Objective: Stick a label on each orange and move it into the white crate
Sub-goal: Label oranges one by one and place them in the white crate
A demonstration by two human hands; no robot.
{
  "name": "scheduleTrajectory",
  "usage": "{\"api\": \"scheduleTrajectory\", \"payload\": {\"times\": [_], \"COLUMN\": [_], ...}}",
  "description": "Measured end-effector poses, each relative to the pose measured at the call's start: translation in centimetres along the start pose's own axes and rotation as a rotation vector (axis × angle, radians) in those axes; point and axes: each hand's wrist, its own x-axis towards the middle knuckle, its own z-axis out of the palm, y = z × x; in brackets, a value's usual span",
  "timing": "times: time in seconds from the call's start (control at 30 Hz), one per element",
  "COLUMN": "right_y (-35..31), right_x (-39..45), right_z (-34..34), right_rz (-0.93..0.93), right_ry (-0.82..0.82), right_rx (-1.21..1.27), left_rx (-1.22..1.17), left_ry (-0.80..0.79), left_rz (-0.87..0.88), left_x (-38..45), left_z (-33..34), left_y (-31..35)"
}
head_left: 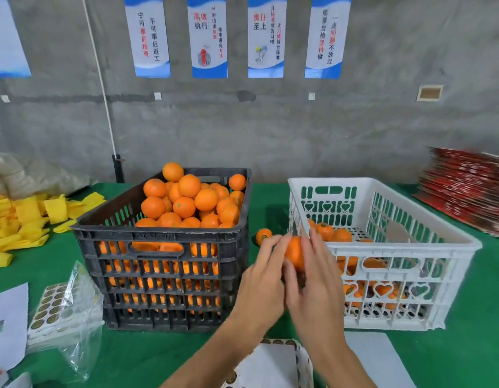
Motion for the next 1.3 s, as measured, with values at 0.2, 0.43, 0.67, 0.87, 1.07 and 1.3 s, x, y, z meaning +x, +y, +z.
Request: {"api": "scheduleTrajectory", "payload": {"times": [0.2, 0.43, 0.67, 0.87, 1.07, 1.3], "right_y": [2.2, 0.5, -2.9, -2.3, -1.7, -2.8], "right_x": [9.1, 8.9, 7.2, 6.6, 6.6, 7.6], "right_z": [-2.9, 0.1, 4.2, 5.8, 6.2, 6.0], "right_rz": [-0.073, -0.177, -0.124, -0.061, -0.02, -0.042], "right_ry": [-0.02, 0.016, -0.161, -0.205, -0.234, -0.15], "right_rx": [-0.19, 0.022, 0.184, 0.201, 0.196, 0.269], "left_rx": [0.143, 0.484, 0.763, 0.773, 0.65, 0.57], "left_ry": [-0.089, -0.242, -0.732, -0.852, -0.706, -0.363], "left_rz": [0.128, -0.046, -0.445, -0.544, -0.472, -0.221], "left_x": [10.6, 17.2, 17.4, 18.9, 19.7, 19.0], "left_z": [1.1, -5.0, -10.8, -9.2, -9.0, -11.1], "left_y": [4.4, -2.2, -15.1, -17.6, -18.7, -13.4]}}
